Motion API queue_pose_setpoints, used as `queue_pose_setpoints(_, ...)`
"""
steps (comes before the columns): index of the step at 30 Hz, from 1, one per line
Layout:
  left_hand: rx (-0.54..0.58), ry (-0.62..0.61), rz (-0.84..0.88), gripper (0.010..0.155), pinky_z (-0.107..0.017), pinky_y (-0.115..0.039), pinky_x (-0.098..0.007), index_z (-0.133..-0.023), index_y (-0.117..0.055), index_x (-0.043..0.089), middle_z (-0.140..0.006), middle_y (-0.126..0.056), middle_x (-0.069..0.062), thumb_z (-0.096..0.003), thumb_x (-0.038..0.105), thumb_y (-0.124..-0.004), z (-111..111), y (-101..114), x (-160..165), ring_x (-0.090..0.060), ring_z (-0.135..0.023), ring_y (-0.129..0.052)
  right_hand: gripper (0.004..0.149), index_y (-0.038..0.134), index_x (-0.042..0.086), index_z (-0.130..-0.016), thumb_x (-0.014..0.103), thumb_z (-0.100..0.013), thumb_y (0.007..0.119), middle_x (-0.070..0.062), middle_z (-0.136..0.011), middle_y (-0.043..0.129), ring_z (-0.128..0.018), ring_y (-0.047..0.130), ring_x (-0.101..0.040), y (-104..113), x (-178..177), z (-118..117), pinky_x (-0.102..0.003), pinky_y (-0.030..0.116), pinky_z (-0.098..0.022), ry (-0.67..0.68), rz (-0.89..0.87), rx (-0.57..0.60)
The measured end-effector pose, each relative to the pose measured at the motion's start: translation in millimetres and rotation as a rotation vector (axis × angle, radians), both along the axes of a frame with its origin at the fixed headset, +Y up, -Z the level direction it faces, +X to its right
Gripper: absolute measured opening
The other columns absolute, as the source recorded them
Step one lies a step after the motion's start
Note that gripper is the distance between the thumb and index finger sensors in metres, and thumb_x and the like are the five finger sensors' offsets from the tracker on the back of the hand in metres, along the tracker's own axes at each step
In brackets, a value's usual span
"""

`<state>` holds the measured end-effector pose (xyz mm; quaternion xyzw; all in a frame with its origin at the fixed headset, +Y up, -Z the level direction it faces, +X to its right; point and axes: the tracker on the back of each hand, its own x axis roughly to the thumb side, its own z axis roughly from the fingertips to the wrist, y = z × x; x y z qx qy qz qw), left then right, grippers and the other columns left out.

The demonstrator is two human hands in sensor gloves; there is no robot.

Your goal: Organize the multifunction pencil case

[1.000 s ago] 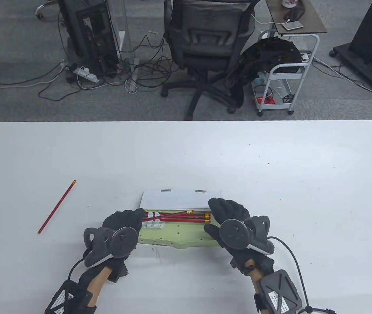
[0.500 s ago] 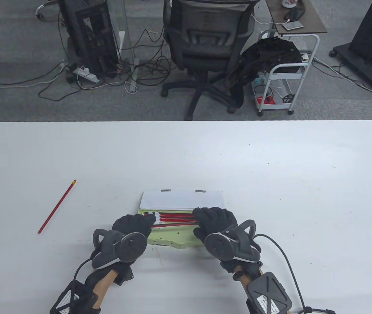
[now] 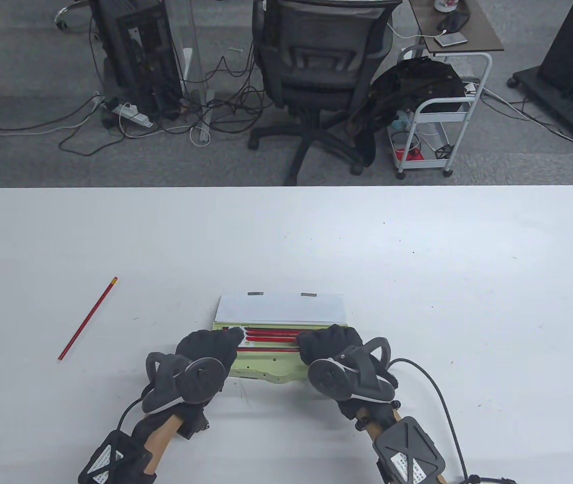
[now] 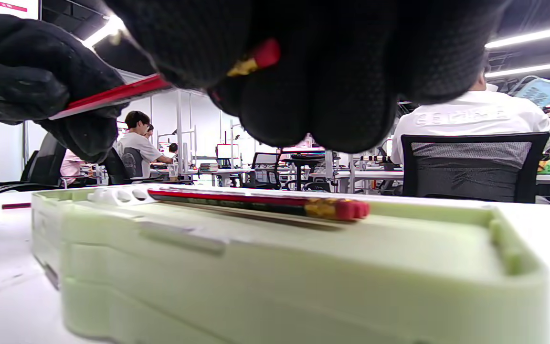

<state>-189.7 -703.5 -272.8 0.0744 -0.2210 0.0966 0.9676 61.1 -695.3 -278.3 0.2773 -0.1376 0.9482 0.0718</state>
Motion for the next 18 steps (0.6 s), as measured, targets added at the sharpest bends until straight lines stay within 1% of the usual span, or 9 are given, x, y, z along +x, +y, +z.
queue_pose_setpoints(6, -0.058, 0.089, 0.049, 0.063, -0.068, -0.065, -0.068, -0.11, -0.053, 0.015, -0.108, -0.076, -0.016, -0.0542, 0.04, -0.068, -11.4, -4.3, -26.8, -0.045, -0.096, -0.079, 0.043, 0.081, 0.015, -0.087, 0.029, -0.047, 0.076, -0.012, -0.078, 0.091, -0.068, 0.096, -0.037, 0.9, 18.0, -7.1, -0.055, 0.081, -0.057, -0.074, 0.001, 0.003)
queue_pose_setpoints(8, -0.098, 0.129, 0.072, 0.068, -0.068, -0.062, -0.07, -0.111, -0.05, 0.013, -0.111, -0.071, -0.019, -0.0535, 0.043, -0.067, -16.3, -7.5, -38.3, -0.049, -0.099, -0.074, 0.043, 0.081, 0.017, -0.087, 0.03, -0.047, 0.076, -0.015, -0.084, 0.085, -0.073, 0.09, -0.041, 0.5, 25.1, -9.0, -0.058, 0.076, -0.06, -0.097, -0.004, 0.008)
queue_pose_setpoints(10, -0.145, 0.154, 0.087, 0.073, -0.069, -0.059, -0.071, -0.113, -0.046, 0.012, -0.115, -0.065, -0.021, -0.0523, 0.048, -0.067, -20.0, -11.4, -47.2, -0.052, -0.102, -0.068, 0.043, 0.082, 0.019, -0.087, 0.031, -0.046, 0.076, -0.016, -0.085, 0.081, -0.074, 0.086, -0.042, 0.1, 31.7, -11.1, -0.06, 0.074, -0.061, -0.129, -0.006, 0.011)
queue_pose_setpoints(12, -0.189, 0.159, 0.087, 0.079, -0.069, -0.057, -0.073, -0.115, -0.043, 0.011, -0.118, -0.06, -0.024, -0.0507, 0.052, -0.067, -23.0, -15.6, -51.9, -0.055, -0.104, -0.064, 0.042, 0.083, 0.02, -0.086, 0.031, -0.045, 0.077, -0.015, -0.083, 0.081, -0.073, 0.085, -0.041, -0.6, 35.8, -12.6, -0.061, 0.072, -0.061, -0.151, 0.0, 0.01)
queue_pose_setpoints(14, -0.246, 0.156, 0.077, 0.084, -0.069, -0.055, -0.074, -0.115, -0.04, 0.01, -0.12, -0.056, -0.027, -0.0495, 0.055, -0.066, -25.6, -20.7, -53.1, -0.057, -0.106, -0.059, 0.042, 0.085, 0.021, -0.085, 0.031, -0.045, 0.078, -0.013, -0.079, 0.084, -0.071, 0.087, -0.039, -1.6, 38.7, -14.5, -0.06, 0.074, -0.061, -0.157, 0.007, 0.005)
queue_pose_setpoints(18, -0.305, 0.135, 0.043, 0.088, -0.07, -0.053, -0.074, -0.116, -0.039, 0.01, -0.121, -0.051, -0.027, -0.0475, 0.058, -0.065, -28.4, -28.6, -48.4, -0.058, -0.107, -0.055, 0.041, 0.087, 0.02, -0.083, 0.031, -0.044, 0.08, -0.011, -0.077, 0.087, -0.069, 0.089, -0.038, -4.0, 39.7, -16.5, -0.059, 0.075, -0.06, -0.162, 0.028, -0.008)
